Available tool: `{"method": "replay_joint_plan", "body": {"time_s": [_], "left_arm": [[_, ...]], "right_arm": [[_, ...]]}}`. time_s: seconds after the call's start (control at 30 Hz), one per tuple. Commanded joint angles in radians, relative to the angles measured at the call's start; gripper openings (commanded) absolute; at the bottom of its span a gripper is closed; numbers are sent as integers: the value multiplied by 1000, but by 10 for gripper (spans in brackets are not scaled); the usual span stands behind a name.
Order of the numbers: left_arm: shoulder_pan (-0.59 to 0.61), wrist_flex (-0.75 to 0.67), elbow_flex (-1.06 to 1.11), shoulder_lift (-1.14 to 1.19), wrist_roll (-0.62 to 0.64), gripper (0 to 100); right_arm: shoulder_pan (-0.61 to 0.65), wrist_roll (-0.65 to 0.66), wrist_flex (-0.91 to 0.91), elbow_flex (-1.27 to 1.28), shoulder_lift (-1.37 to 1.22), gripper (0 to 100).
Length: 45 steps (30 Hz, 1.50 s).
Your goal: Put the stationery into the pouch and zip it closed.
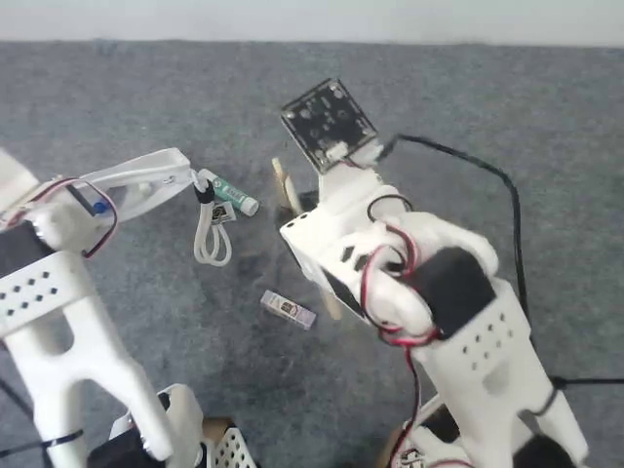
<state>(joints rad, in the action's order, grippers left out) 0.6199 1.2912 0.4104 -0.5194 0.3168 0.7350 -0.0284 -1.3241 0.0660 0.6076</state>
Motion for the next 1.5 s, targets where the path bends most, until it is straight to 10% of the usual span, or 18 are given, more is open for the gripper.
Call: {"method": "replay_joint_plan", "body": {"time_s": [0.0,0.67,1.47], "left_arm": [[3,-28,-8,-9,8,10],[-20,-29,-8,-8,8,10],[-34,-51,16,-9,8,10]], "right_arm": [[39,3,191,106,102,7],[231,11,1468,847,343,7],[236,138,2381,698,-361,7]]}}
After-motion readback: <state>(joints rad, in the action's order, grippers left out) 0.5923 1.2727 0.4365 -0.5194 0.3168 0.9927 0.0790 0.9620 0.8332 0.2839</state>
